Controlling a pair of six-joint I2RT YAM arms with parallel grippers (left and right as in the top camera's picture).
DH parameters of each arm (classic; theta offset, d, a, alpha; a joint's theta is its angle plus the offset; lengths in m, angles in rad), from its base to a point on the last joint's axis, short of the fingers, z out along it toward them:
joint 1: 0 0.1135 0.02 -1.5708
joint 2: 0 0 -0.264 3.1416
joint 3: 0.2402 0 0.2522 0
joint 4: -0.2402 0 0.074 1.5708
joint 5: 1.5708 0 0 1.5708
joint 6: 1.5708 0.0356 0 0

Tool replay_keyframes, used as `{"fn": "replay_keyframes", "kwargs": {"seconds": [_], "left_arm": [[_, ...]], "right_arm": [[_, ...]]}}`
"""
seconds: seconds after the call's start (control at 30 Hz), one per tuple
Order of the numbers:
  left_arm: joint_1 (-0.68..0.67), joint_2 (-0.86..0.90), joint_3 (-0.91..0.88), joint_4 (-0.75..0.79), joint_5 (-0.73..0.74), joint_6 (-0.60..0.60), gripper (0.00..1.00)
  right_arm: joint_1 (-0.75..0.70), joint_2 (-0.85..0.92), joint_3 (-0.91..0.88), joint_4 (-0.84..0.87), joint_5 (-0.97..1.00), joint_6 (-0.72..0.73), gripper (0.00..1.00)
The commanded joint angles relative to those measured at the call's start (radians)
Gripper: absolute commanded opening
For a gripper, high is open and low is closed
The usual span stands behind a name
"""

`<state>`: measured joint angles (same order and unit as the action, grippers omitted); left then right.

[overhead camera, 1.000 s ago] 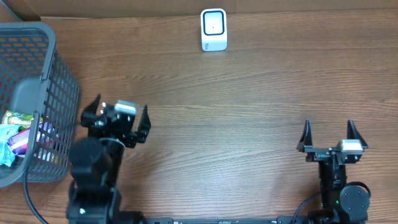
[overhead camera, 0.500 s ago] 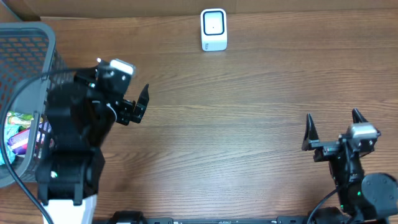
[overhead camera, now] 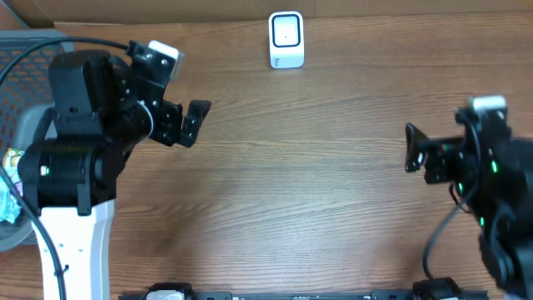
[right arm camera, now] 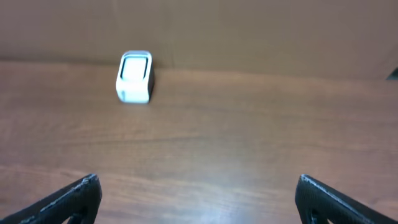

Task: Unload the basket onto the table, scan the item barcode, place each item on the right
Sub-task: 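Raise the left arm and reach into the grey basket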

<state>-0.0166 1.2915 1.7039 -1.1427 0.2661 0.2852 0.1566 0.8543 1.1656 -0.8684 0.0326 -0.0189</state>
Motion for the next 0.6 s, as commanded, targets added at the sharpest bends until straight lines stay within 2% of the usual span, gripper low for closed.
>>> {"fn": "replay_keyframes", "kwargs": {"seconds": [0.0, 0.1, 0.3, 0.4, 0.43, 0.5, 0.57], "left_arm": [[-0.003, 0.025, 0.028, -0.011, 0.045, -0.03, 0.99], [-0.003, 0.037, 0.028, -0.015, 0.084, -0.05, 1.0], [-0.004, 0.055, 0.028, -0.049, 0.19, -0.115, 0.99], [-0.004, 0.063, 0.027, -0.064, 0.262, -0.129, 1.0], [-0.004, 0.068, 0.027, -0.057, 0.269, -0.129, 0.98], [-0.003, 0.076, 0.027, -0.034, 0.257, -0.149, 0.77], [0.004, 0.076, 0.027, -0.018, 0.207, -0.24, 0.77]], "right_arm": [[-0.006, 0.104, 0.079, -0.027, -0.069, 0.023, 1.0], [-0.006, 0.179, 0.085, -0.011, -0.206, 0.023, 1.0], [-0.006, 0.301, 0.085, -0.016, -0.328, 0.026, 1.0], [-0.006, 0.34, 0.085, -0.012, -0.431, 0.076, 1.0], [-0.006, 0.348, 0.085, -0.013, -0.454, 0.076, 1.0], [-0.006, 0.357, 0.085, -0.013, -0.476, 0.076, 1.0], [-0.006, 0.359, 0.085, -0.012, -0.479, 0.076, 1.0]]}}
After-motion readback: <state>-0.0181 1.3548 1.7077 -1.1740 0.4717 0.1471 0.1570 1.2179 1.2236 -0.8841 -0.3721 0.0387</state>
